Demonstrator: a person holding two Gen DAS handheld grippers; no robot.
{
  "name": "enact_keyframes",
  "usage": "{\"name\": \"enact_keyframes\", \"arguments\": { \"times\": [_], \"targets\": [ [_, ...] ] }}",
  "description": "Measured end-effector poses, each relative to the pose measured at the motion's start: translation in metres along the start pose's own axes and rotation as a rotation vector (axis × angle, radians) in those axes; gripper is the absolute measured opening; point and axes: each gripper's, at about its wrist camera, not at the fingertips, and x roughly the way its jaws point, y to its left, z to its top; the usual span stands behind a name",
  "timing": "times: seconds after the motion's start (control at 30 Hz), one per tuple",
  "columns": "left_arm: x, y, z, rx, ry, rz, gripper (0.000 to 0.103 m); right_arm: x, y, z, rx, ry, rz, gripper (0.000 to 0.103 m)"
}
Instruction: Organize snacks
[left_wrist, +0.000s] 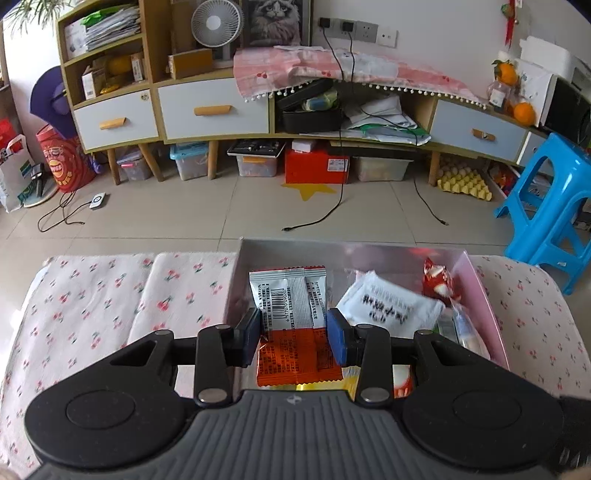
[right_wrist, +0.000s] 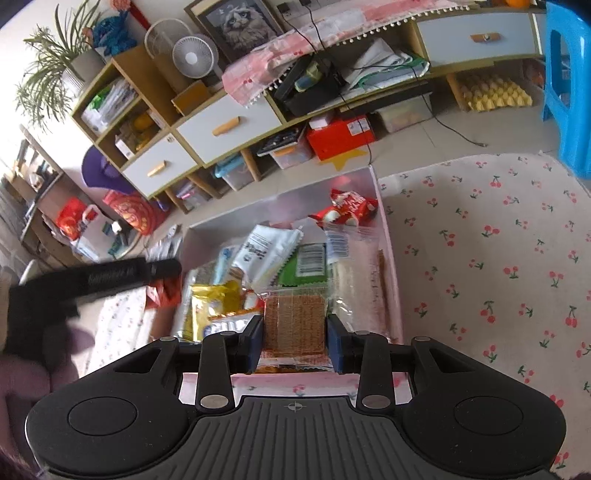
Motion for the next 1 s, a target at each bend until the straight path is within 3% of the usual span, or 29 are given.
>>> {"name": "enact_keyframes", "arguments": {
  "times": [0.17,0.27,0.37,0.7,0.77,1.0],
  "targets": [
    [0.011,-0.004,0.003,0.015,0.018,-0.043,0.039,0.000,-0.010,0.004,0.049,-0.002,0.022,0.040],
    [0.012,-0.006,0.000,0.019,0.003,-0.031,0.050,-0.003,-0.015,0.007,0.082,-0.014,0.057,0.057],
    [0.010,-0.003,0.000,0.015,0.001,-0.031,0.051,-0.006,-0.014,0.008,0.077,-0.020,0.060,0.058],
    [-0.023,0.005,-0.014,-0.012,-0.005,-0.009,0.071,-0.020,-0.009,0.003,0.062,-0.022,0.036,0.064],
    [-0.034,0.005,-0.023,-0.011,-0.003,-0.001,0.074,-0.027,-0.008,0.000,0.065,-0.021,0.036,0.072],
    [-0.069,0.008,-0.050,-0.038,0.008,0.021,0.088,-0.051,0.002,-0.017,0.009,-0.023,-0.017,0.084]
  ]
}}
